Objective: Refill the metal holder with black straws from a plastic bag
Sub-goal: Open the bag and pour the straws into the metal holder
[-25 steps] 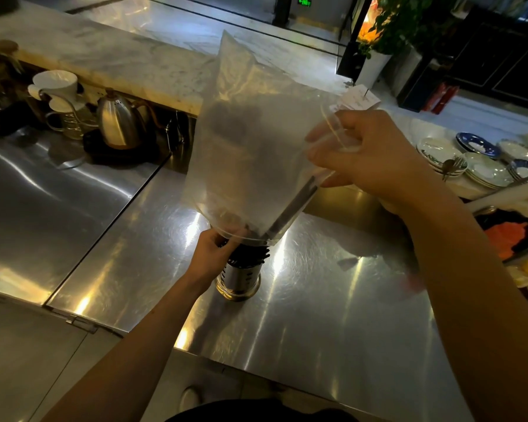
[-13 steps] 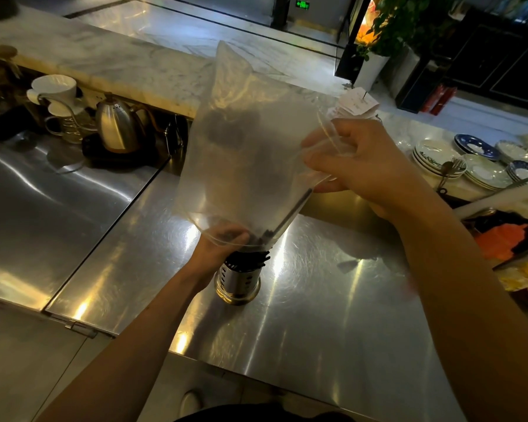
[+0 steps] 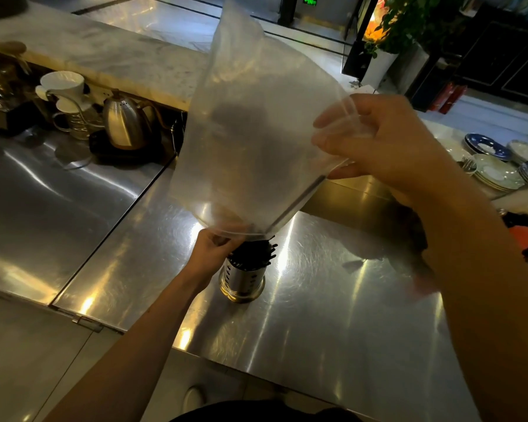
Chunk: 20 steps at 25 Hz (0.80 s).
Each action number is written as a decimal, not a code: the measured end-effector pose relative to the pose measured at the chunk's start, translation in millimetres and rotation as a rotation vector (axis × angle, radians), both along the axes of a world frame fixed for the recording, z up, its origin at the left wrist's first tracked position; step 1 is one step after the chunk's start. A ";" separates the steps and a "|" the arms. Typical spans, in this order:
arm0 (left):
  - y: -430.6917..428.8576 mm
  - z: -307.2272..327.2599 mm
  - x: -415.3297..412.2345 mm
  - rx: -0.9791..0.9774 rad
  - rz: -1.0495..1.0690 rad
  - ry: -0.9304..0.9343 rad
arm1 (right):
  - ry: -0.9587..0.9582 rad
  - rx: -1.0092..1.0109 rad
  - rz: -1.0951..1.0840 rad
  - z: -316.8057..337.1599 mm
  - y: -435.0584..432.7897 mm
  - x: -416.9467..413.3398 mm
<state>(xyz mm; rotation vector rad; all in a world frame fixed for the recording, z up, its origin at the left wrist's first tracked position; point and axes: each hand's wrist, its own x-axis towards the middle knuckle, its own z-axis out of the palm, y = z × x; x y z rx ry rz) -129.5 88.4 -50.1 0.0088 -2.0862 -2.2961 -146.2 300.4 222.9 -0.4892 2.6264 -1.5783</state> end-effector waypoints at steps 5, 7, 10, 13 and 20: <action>1.3 -3.7 1.9 -0.013 0.008 0.002 | -0.084 -0.063 -0.001 -11.4 -3.9 1.4; 2.9 -1.5 2.8 0.003 0.040 0.000 | -0.059 -0.083 -0.018 -9.1 -1.8 -1.8; 6.9 5.1 2.0 0.047 0.146 -0.015 | -0.069 -0.085 -0.033 -12.6 -0.9 -3.8; 7.2 1.8 2.9 0.100 0.203 -0.024 | -0.079 -0.097 -0.036 -19.1 -0.6 -1.8; 7.7 13.5 0.0 -0.039 0.057 0.071 | -0.166 -0.174 -0.041 -24.2 -3.4 -2.0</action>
